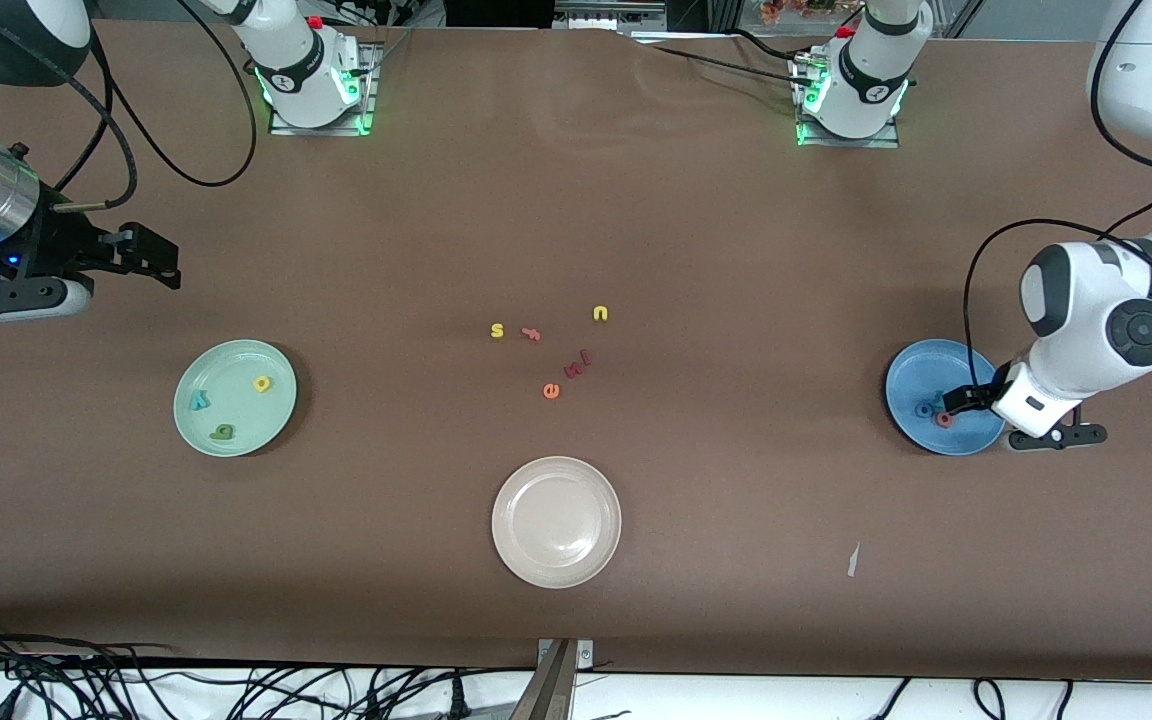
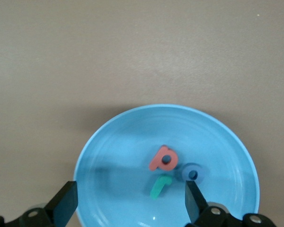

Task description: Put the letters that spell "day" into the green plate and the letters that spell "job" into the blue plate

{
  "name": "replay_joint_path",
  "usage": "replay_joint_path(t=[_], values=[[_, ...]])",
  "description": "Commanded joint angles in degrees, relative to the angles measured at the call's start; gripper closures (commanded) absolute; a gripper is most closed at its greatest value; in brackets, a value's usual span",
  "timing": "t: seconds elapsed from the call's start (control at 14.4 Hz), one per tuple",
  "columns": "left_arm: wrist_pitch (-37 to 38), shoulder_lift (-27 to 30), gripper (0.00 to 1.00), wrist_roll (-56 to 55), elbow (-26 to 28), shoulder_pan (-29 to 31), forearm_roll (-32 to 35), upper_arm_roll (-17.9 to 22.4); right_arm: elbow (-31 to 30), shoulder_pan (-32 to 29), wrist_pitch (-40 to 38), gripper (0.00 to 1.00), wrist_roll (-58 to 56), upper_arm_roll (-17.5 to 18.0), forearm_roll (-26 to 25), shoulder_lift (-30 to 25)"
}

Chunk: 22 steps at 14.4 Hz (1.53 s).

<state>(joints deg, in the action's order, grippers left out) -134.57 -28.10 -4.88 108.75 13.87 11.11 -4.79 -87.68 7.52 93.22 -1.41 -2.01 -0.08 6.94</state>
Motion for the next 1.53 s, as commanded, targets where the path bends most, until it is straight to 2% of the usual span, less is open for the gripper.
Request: replay_joint_path(t=[0.0, 0.42, 0.62, 0.76, 0.83, 1.11, 1.32, 1.46], values=[[9.1, 1.2, 0.0, 2.2, -5.1, 1.9, 1.5, -0.6, 0.5, 0.2, -0.7, 0.0, 0.3, -0.2, -0.4, 0.0], [28.2, 2.3, 0.0, 13.4, -16.4, 4.3, -0.2, -0.8, 0.5, 0.1, -0.6, 0.0, 0.2, -0.2, -0.3, 0.4], [28.8, 7.4, 0.0, 13.6, -14.8, 4.9, -10.5, 0.1, 0.8, 0.1, -0.6, 0.0, 0.0, -0.2, -0.3, 0.4], [28.9, 11.9, 0.0, 12.8, -12.7, 2.1, -13.9, 1.9, 1.0, 0.0, -0.6, 0.0, -0.5, -0.2, -0.4, 0.4], [29.6, 14.0, 0.0, 12.8, -12.0, -1.0, -14.1, 4.3, 1.1, 0.0, -0.6, 0.0, -0.6, -0.3, -0.5, 0.4], [33.9, 20.0, 0.0, 12.1, -12.5, -5.3, -14.2, 4.8, 1.2, 0.0, -0.5, 0.0, -0.5, -0.3, -0.5, 0.4], [39.4, 21.8, 0.0, 2.0, -14.4, -6.5, -16.1, 4.3, 1.3, 0.0, -0.5, 0.0, -0.5, -0.3, -0.4, 0.3], [41.5, 21.9, 0.0, 0.6, -16.6, -6.6, -15.3, 1.8, 1.3, 0.0, -0.5, 0.0, -0.5, -0.3, -0.4, 0.4]])
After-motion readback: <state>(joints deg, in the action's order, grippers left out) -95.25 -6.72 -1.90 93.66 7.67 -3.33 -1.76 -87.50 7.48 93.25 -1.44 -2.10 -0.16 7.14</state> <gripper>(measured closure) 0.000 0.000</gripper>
